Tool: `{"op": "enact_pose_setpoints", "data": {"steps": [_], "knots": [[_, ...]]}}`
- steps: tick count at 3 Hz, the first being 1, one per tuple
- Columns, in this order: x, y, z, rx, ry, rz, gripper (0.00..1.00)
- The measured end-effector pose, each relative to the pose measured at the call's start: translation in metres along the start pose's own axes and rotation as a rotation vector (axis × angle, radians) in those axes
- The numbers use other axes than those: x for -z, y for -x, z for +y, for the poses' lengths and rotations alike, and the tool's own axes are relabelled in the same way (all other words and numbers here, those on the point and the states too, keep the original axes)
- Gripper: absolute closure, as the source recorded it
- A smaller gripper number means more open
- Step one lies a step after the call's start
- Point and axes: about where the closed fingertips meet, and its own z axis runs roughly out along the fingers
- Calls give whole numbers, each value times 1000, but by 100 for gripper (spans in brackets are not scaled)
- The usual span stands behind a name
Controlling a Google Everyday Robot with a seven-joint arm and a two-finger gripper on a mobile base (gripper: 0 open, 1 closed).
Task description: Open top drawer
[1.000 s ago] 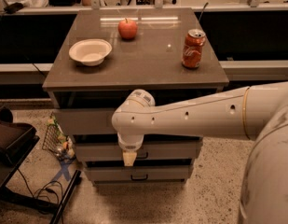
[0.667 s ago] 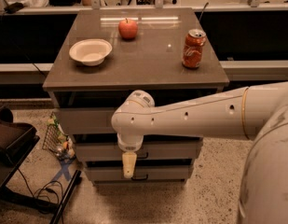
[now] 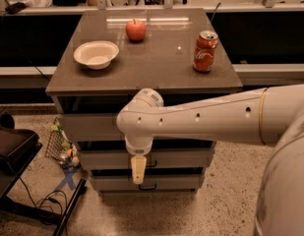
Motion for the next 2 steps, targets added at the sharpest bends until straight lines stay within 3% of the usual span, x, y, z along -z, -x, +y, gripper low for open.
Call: {"op": "enact_pose_setpoints", "data": {"steps": [1, 2], "knots": [[17, -18, -2, -15, 8, 69, 0], [17, -18, -2, -15, 8, 69, 0]]}}
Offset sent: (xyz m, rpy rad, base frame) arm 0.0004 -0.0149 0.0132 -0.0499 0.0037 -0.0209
